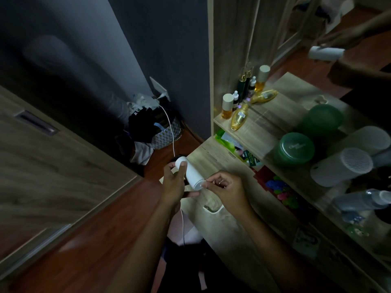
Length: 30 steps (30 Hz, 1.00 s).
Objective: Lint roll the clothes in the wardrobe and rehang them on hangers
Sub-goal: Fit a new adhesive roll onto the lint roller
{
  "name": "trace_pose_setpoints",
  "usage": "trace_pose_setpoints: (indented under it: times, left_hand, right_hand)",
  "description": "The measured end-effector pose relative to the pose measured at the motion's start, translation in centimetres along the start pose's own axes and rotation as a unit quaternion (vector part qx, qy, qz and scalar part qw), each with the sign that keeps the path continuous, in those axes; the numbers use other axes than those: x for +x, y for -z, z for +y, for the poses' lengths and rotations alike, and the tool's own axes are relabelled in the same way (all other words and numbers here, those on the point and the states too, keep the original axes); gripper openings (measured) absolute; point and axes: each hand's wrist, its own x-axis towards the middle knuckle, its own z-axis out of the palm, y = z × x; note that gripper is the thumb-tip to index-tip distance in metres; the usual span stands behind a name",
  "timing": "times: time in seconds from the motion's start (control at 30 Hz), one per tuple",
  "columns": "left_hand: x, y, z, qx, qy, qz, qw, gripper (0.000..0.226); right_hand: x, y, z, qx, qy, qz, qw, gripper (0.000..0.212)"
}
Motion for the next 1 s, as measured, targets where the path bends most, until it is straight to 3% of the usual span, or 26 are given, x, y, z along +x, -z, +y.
trace_pose_setpoints:
  times: [0.3,0.73,1.0]
  left_hand:
    - [-1.1,0.1,0.6,-0.016,-0.055,-0.023,0.998,0.04]
    - [-0.9,-0.6,0.2,-0.004,-0.083,-0.069,0.994,0.04]
    - [-0.4,-0.4,0.1,0.006,-0.092,-0.065,0.994,0.039]
  right_hand:
    - [0.3,-0.2,0.4,-0.06,0.012,0.0,0.998,0.023]
    - [0.5,1.3,2.3,-0.106,-0.008,-0.022,0.994,0.014]
    - [0.7,2.7,10.6,-0.219,-0.204,0.03,0.954,0.024]
